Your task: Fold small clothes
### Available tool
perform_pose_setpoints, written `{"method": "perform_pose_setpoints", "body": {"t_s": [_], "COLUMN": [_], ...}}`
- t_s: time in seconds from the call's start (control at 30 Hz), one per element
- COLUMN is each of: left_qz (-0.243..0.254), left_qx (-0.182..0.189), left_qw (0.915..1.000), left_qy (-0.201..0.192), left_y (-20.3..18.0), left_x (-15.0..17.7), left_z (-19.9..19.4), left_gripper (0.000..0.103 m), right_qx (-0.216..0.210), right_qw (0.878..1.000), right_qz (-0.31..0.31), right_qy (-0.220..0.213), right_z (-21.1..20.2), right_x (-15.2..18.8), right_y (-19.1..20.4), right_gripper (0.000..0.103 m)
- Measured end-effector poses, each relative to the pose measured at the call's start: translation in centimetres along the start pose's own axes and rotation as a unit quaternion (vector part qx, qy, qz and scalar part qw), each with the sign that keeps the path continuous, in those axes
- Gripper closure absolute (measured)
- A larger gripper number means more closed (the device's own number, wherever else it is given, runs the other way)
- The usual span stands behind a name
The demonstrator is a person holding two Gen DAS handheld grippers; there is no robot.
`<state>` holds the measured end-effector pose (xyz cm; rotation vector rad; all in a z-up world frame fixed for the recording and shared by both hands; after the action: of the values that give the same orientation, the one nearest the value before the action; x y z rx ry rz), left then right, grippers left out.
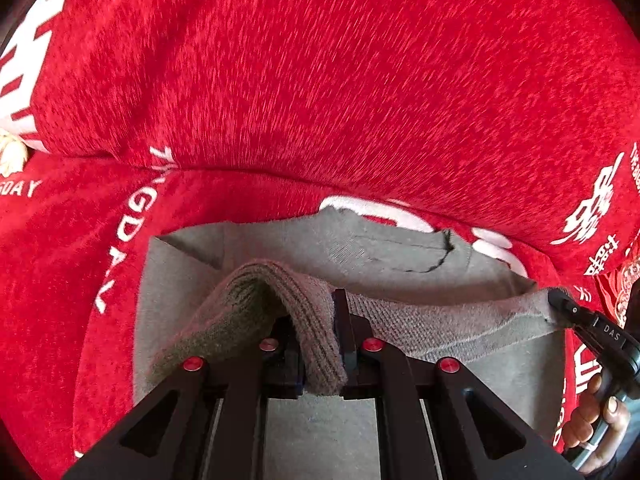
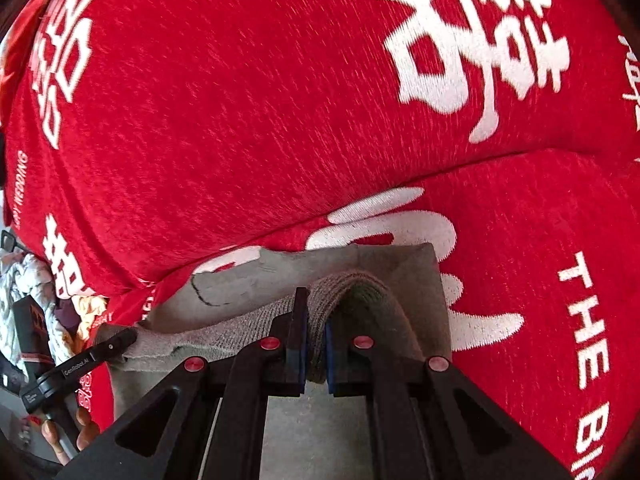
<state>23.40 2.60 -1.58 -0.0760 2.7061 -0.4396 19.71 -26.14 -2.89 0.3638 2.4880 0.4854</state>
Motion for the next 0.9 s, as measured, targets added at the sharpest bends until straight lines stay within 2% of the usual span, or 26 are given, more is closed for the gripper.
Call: {"method": "perform_pose_setpoints", "body": {"t_s": [0.13,0.27,0.3,0.33,0.37,0.43,0.47,0.53,0.6,0.67,0.77,0.9], "left_qz": [-0.007,-0.014,-0.015,-0.017,-0.019,-0.029,-0.033,-0.035,-0.042,-0.046,-0.039,0.010], "left_qx": [-0.005,-0.005,-0.004,0.001,0.013,0.016,0.003,0.005,0.011,0.006,-0.013,-0.040], "left_qw": [0.9998,0.9994,0.9991,0.9989,0.9987,0.9991,0.9994,0.9993,0.9990,0.9981,0.9965,0.9977], "left_qy": [0.015,0.031,0.039,0.044,0.045,0.028,0.012,-0.006,-0.015,-0.041,-0.072,-0.054], "left_y": [0.5,1.1,1.2,1.3,1.2,1.3,1.6,2.0,2.6,3.5,4.2,1.8], "left_x": [0.2,0.7,0.8,0.9,0.9,0.6,0.3,-0.1,-0.6,-1.1,-1.4,-0.2], "left_z": [1.6,3.0,3.4,3.6,3.6,2.9,2.4,1.1,-0.2,-1.9,-3.8,-2.1], "left_gripper": [0.088,0.086,0.076,0.058,0.048,0.014,0.009,0.008,0.008,0.008,0.008,0.008], "right_qx": [0.001,-0.017,-0.029,-0.039,-0.046,-0.059,-0.060,-0.055,-0.048,-0.033,0.000,0.034], "right_qw": [1.000,0.999,0.998,0.997,0.996,0.994,0.994,0.994,0.994,0.994,0.997,0.998], "right_qz": [0.006,0.032,0.046,0.056,0.062,0.078,0.081,0.085,0.095,0.097,0.060,-0.056], "right_qy": [0.014,0.034,0.041,0.044,0.044,0.044,0.042,0.027,-0.007,-0.041,-0.057,-0.026], "right_z": [1.5,2.8,3.1,3.2,3.2,3.0,2.7,1.6,-0.4,-2.5,-3.9,-2.4], "right_x": [0.4,0.9,0.9,1.0,1.0,1.0,0.9,0.5,-0.3,-1.1,-1.4,0.0], "right_y": [-0.6,-1.4,-1.8,-2.0,-2.1,-2.5,-2.7,-3.1,-3.9,-4.6,-4.2,0.0], "right_gripper": [0.096,0.093,0.092,0.090,0.088,0.083,0.080,0.057,0.040,0.037,0.037,0.037]}}
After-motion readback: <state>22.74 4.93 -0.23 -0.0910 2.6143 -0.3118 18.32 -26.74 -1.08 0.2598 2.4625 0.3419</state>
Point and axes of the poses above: each gripper's, at about its wrist camera, not at the fingertips, and z roughly the way its jaws point, y to its left, x to its underside, the point moved 8 cm from there along z, roughly the way its jaws point, and after that the axes turned 5 degrees about -z, right-handed, at the moved point
